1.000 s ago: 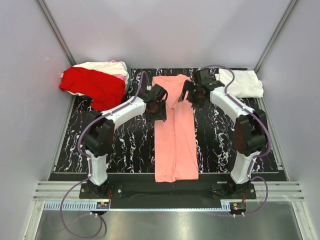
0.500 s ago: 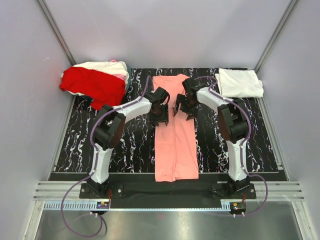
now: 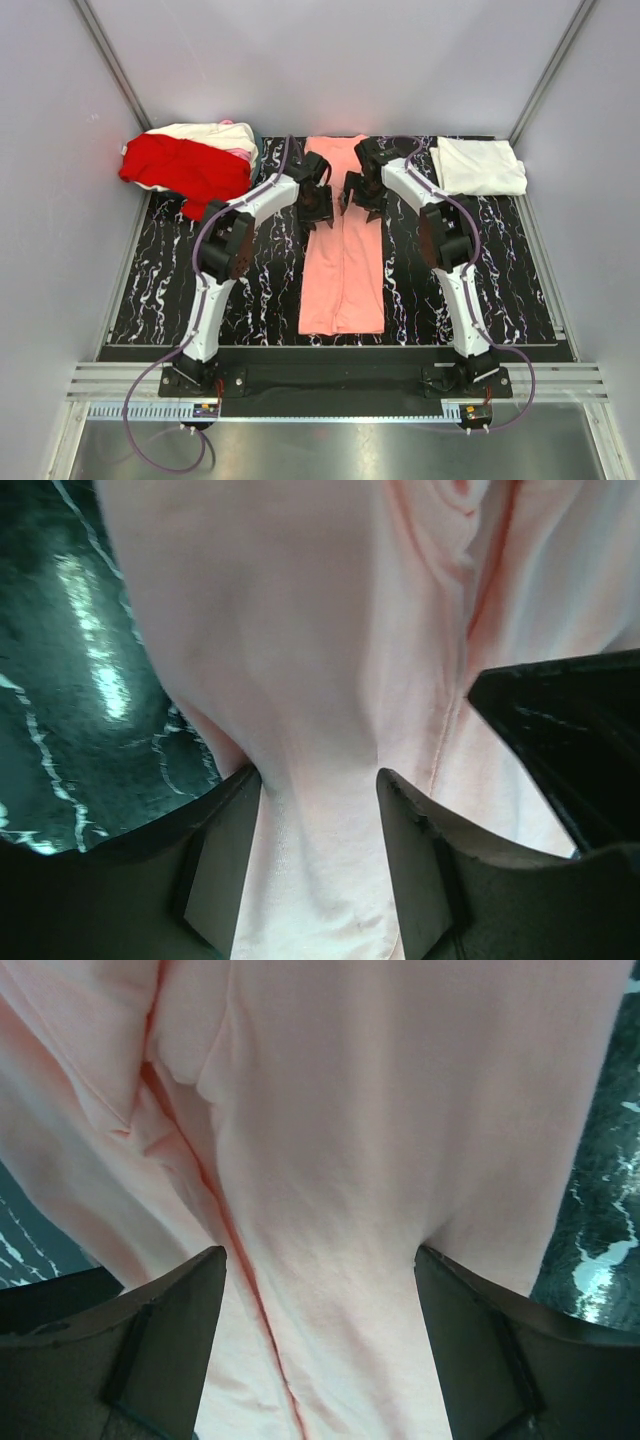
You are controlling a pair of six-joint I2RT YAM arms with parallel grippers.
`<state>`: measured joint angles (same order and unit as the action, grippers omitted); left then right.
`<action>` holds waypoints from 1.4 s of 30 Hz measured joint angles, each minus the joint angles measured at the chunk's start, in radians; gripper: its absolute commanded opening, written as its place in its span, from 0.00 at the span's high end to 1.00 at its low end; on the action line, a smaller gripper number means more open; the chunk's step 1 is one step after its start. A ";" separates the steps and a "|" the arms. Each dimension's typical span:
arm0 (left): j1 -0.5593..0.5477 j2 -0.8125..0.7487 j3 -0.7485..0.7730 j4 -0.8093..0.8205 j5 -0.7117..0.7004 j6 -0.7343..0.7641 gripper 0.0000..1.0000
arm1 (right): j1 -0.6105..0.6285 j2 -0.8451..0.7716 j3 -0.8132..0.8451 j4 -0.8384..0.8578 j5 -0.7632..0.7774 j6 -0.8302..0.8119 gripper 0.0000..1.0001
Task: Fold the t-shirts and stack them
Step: Fold the tshirt
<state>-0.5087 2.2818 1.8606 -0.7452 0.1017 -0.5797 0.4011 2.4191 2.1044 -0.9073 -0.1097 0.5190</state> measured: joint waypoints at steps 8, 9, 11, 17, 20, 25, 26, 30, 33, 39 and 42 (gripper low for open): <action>0.010 -0.047 -0.033 -0.057 -0.055 0.030 0.37 | 0.011 -0.041 -0.008 -0.092 0.222 0.002 0.06; 0.009 -0.079 -0.059 -0.065 -0.066 0.030 0.36 | 0.014 -0.062 -0.011 -0.118 0.275 0.005 0.04; 0.003 -0.157 -0.094 -0.099 -0.089 0.029 0.35 | 0.024 -0.112 -0.011 -0.165 0.367 0.011 0.00; -0.034 -0.426 -0.137 -0.129 -0.148 0.020 0.34 | 0.063 -0.310 -0.011 -0.277 0.570 0.032 0.00; -0.052 -0.514 -0.163 -0.130 -0.168 0.011 0.33 | 0.079 -0.365 -0.011 -0.328 0.636 0.044 0.00; -0.073 -0.570 -0.271 -0.143 -0.197 -0.007 0.33 | 0.122 -0.329 0.058 -0.417 0.811 0.089 0.00; -0.077 -0.574 -0.303 -0.146 -0.203 -0.014 0.33 | 0.134 -0.314 0.084 -0.420 0.842 0.099 0.00; -0.093 -0.587 -0.383 -0.164 -0.222 -0.032 0.33 | 0.175 -0.302 0.096 -0.425 0.908 0.132 0.00; -0.114 -0.613 -0.417 -0.174 -0.236 -0.047 0.33 | 0.186 -0.302 0.087 -0.427 0.915 0.141 0.00; -0.176 -0.736 -0.552 -0.142 -0.270 -0.096 0.35 | 0.184 -0.452 -0.221 -0.344 0.710 0.079 0.00; -0.200 -0.803 -0.662 -0.115 -0.282 -0.131 0.40 | 0.163 -0.667 -0.548 -0.219 0.526 0.075 0.00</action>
<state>-0.7090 1.4792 1.1988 -0.8604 -0.1802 -0.7105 0.5644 1.7519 1.5562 -1.1263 0.4160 0.5941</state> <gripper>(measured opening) 0.610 0.994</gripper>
